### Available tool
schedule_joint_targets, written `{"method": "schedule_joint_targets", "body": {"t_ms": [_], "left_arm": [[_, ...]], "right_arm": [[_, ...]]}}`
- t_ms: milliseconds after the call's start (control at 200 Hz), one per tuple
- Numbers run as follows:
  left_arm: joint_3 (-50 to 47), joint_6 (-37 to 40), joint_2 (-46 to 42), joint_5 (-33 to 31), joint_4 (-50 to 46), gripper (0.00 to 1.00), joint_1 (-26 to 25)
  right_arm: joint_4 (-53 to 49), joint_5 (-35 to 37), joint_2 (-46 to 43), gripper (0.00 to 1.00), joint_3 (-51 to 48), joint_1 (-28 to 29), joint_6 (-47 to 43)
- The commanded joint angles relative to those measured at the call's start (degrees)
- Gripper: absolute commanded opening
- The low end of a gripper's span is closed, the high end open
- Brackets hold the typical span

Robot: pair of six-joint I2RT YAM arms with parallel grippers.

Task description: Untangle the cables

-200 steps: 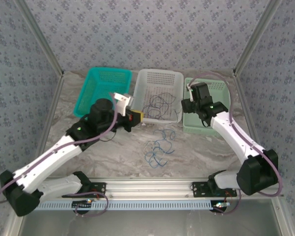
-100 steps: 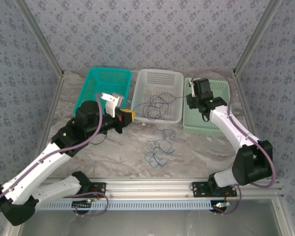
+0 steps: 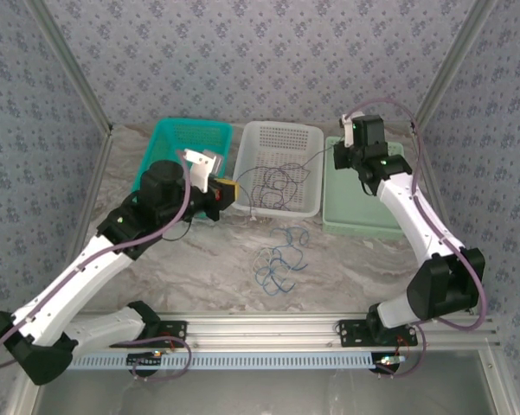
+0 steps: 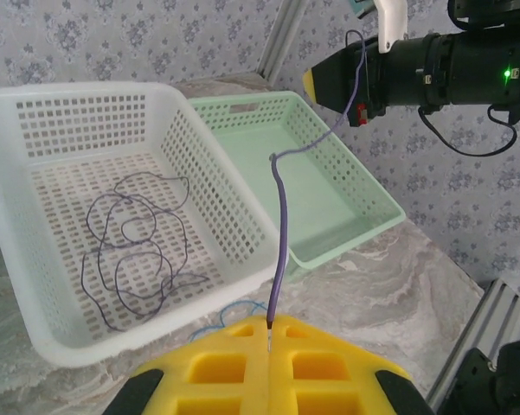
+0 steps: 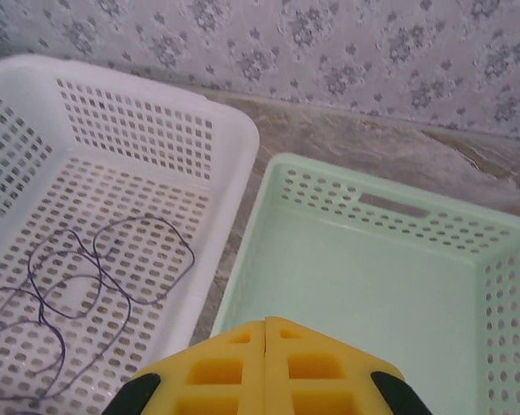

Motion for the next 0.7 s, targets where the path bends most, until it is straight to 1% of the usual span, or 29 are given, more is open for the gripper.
{"method": "schedule_joint_targets", "body": {"t_ms": [0,110,310,425,550,700], "left_arm": [[5.08,3.48,2.7,1.25,2.79,0.0,1.66],[6.94,4.59,6.79,2.4,6.42,0.0,3.73],[10.83,3.87,16.63,7.52,11.66,0.0,7.47],[13.31,3.89,20.91,9.15,13.26,0.0,7.86],[15.39,3.76,25.19,11.46,15.18,0.0,8.34],[17.68,3.14,29.38,12.51,16.97,0.0,8.82]], "right_arm": [[-1.72,-3.16,3.45,0.0,2.4,0.48,-0.59],[-2.09,-3.94,7.5,0.0,4.47,0.48,-0.28],[-4.24,-3.97,15.41,0.0,11.37,0.47,0.79],[-4.27,-4.89,17.87,0.0,13.64,0.51,1.18],[-4.6,-3.97,20.17,0.0,15.17,0.54,1.36],[-4.89,-3.75,22.14,0.0,16.23,0.52,1.25]]}}
